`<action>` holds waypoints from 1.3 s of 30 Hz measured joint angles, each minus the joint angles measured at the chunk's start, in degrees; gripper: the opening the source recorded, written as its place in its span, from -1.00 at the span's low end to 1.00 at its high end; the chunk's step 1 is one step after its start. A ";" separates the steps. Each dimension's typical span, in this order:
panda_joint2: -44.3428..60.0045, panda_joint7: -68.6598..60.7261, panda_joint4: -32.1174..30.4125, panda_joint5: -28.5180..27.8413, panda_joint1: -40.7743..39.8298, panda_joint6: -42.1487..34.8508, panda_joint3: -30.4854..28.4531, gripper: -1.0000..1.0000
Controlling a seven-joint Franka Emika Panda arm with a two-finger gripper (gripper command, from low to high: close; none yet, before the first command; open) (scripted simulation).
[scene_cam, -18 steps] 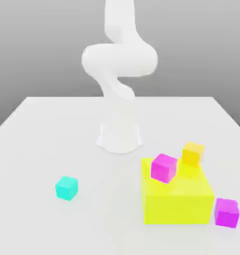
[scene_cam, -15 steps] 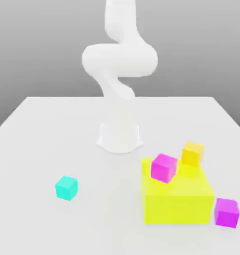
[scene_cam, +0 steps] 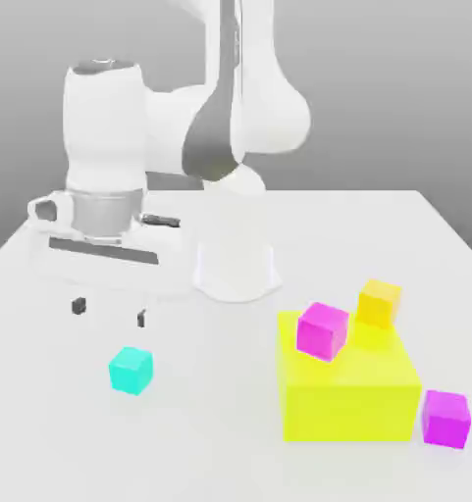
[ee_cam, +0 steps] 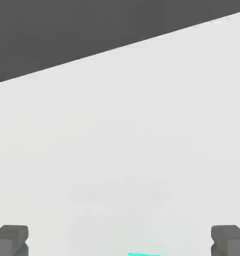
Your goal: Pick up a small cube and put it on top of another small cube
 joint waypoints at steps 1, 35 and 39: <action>2.53 0.37 -0.51 -0.70 -1.13 1.85 -0.47 0.00; -8.11 9.45 0.20 7.33 7.06 -10.13 13.50 -1.00; -15.22 17.42 1.61 11.65 15.31 -18.37 21.13 -1.00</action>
